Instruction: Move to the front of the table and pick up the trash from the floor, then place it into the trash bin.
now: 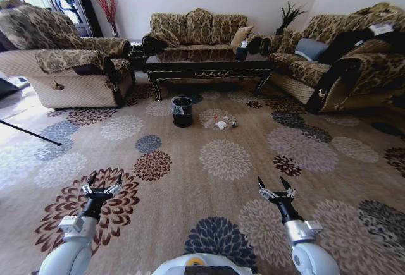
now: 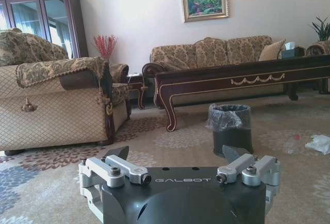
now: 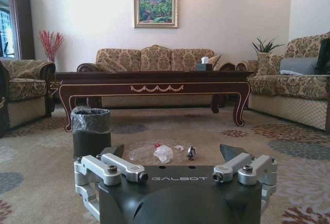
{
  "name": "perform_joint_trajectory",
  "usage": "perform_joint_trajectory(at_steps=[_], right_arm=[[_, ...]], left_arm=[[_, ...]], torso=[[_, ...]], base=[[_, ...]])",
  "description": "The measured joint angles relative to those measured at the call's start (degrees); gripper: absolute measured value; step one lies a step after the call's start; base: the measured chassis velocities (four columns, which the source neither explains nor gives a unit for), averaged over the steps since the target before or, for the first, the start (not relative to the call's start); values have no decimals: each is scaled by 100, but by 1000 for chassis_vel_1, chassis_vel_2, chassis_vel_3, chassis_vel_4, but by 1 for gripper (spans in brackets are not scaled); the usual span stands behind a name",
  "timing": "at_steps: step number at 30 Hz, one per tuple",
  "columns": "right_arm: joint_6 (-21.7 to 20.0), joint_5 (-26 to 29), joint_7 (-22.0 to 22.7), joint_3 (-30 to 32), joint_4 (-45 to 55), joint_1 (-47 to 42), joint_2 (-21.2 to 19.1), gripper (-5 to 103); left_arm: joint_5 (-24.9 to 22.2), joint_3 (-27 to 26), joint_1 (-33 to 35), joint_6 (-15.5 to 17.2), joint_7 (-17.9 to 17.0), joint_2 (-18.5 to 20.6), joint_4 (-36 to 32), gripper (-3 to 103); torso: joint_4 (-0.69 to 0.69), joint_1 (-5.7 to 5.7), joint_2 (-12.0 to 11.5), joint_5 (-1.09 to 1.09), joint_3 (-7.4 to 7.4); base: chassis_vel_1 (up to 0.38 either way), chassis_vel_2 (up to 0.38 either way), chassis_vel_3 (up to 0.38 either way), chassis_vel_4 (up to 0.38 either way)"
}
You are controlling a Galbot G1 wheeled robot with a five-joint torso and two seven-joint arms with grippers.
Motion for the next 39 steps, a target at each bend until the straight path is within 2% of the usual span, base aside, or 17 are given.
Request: perform_joint_trajectory(at_steps=[6, 11, 20, 39], right_arm=[[-55, -13, 0, -39, 11, 14, 37, 100], [-63, -16, 2, -41, 24, 13, 36, 100], [-87, -110, 0, -46, 24, 4, 32, 100], [-32, -263, -62, -50, 2, 9, 48, 100]], left_arm=[[0, 5, 24, -9, 0, -8, 17, 100], [0, 7, 37, -20, -1, -21, 16, 100], [-65, 54, 39, -233, -143, -58, 32, 100], [-7, 111, 32, -299, -147, -120, 91, 100]], torso=[[0, 0, -128, -1, -141], [0, -1, -126, 0, -194], [0, -1, -126, 0, -194], [0, -1, -126, 0, -160]], base=[[0, 0, 0, 0], [0, 0, 0, 0], [0, 0, 0, 0], [-24, 17, 20, -19]])
